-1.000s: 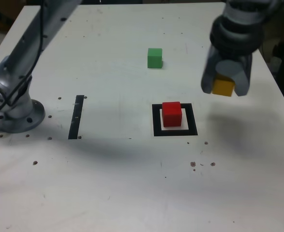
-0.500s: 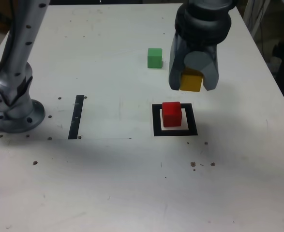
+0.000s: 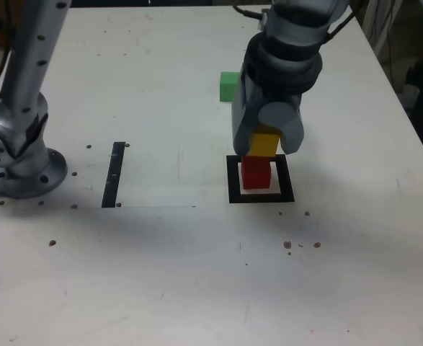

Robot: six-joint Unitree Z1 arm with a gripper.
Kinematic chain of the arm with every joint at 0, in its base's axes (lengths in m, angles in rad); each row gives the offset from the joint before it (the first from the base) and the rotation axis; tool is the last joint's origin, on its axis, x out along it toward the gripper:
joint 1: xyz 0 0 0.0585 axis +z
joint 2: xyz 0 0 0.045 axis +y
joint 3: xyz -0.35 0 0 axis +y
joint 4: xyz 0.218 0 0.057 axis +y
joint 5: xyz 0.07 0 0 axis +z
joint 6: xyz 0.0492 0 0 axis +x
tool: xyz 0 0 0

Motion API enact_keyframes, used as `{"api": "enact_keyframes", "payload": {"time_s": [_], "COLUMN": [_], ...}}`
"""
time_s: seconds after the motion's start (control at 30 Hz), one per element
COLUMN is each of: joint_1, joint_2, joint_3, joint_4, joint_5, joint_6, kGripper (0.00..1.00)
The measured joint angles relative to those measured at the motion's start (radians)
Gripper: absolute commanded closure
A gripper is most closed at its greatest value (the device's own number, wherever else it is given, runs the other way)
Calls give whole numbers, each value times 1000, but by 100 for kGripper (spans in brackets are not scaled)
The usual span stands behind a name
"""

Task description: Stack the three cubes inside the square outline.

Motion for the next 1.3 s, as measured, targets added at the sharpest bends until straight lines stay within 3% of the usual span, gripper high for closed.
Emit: {"api": "enact_keyframes", "payload": {"time_s": [0.27, 0.87, 1.3], "joint_1": [6, 33, 34], "joint_2": [-14, -37, -57], "joint_3": [94, 170, 174], "joint_4": [-74, -157, -164], "joint_5": [-29, -32, -31], "joint_6": [-12, -12, -19], "kGripper": [81, 80, 76]}}
